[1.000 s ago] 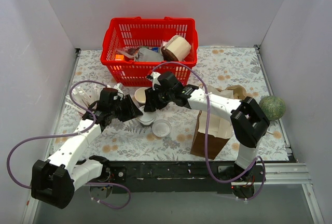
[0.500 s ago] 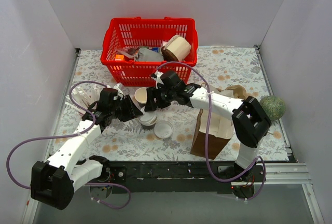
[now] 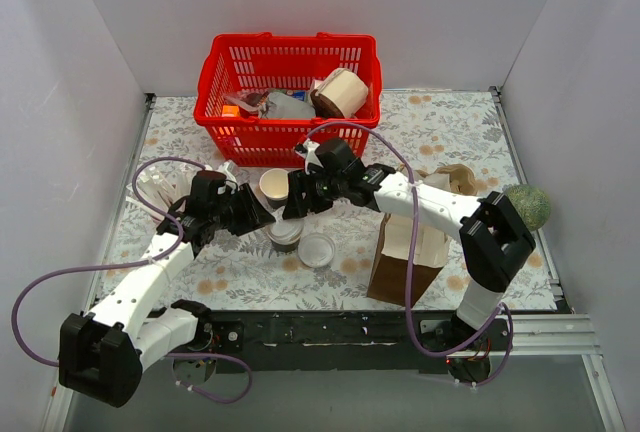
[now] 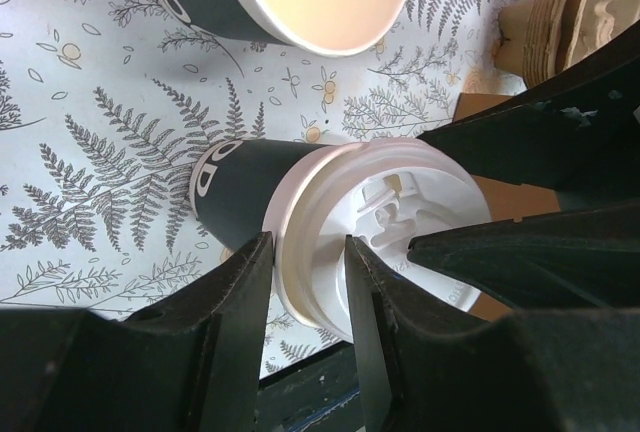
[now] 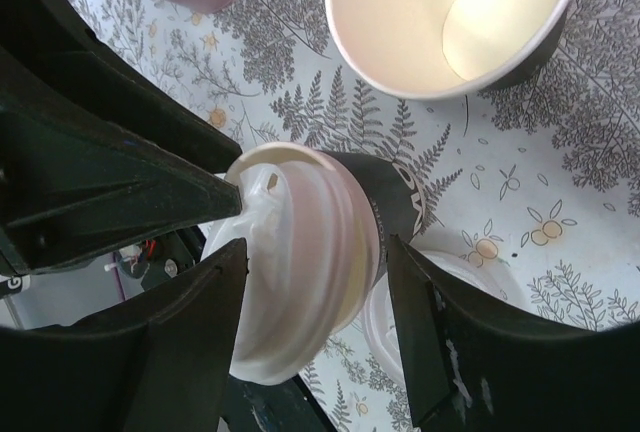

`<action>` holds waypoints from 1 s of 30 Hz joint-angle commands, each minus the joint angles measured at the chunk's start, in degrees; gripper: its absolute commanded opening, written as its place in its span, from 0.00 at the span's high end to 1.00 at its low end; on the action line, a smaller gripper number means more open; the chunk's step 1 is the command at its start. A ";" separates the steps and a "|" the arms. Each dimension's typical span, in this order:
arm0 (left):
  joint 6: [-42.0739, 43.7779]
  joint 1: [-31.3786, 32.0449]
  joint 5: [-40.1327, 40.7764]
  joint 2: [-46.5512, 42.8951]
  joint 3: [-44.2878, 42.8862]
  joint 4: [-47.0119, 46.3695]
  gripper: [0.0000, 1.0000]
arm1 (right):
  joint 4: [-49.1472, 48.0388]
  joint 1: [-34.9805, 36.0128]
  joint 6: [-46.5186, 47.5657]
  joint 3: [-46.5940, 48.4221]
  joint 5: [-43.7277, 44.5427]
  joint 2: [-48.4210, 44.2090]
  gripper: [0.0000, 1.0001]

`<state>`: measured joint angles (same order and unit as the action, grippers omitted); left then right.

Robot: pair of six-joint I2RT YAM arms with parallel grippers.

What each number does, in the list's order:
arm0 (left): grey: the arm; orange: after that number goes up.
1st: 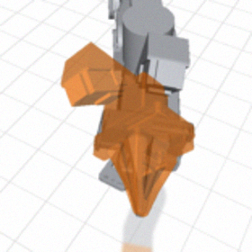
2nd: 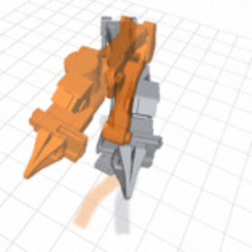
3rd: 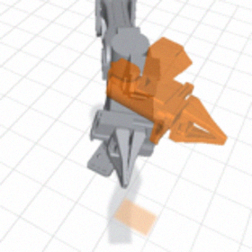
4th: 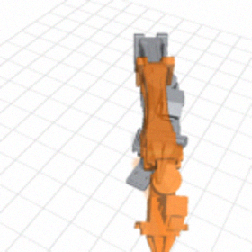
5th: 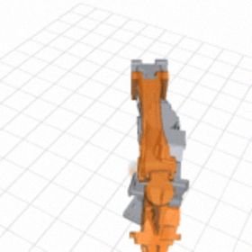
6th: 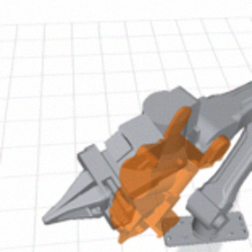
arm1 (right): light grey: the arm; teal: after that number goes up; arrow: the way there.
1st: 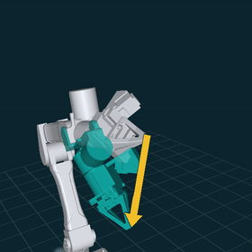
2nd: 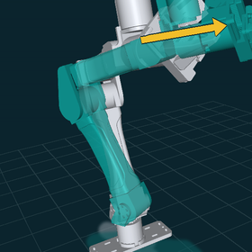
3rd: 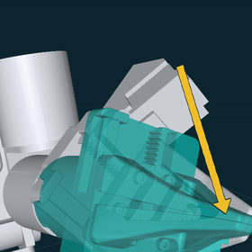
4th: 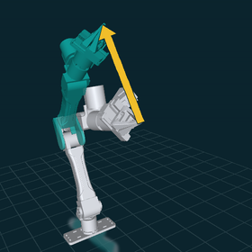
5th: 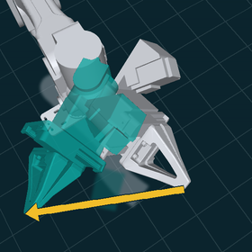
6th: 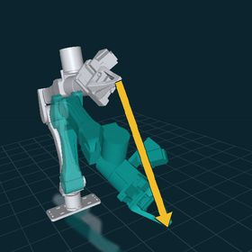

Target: Pack the takeout coffee

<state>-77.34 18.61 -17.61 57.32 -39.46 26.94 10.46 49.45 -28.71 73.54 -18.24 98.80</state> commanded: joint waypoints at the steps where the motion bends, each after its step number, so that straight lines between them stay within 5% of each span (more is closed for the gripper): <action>1: 0.35 0.29 0.12 -0.80 1.23 0.66 0.66 | 0.18 -0.32 -0.21 -0.59 -1.71 -1.51 0.35; 20: 0.61 0.29 0.29 -1.69 1.58 1.01 0.65 | 4.31 -0.23 -5.03 1.08 -2.14 -4.41 0.35; 30: 0.53 0.29 0.29 -1.95 1.67 0.83 0.63 | 0.71 -0.23 -10.92 -1.20 -3.91 -5.55 0.55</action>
<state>-77.34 18.61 -17.61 56.97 -38.17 27.44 14.02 49.45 -35.64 73.06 -20.34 96.12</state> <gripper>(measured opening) 0.361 0.476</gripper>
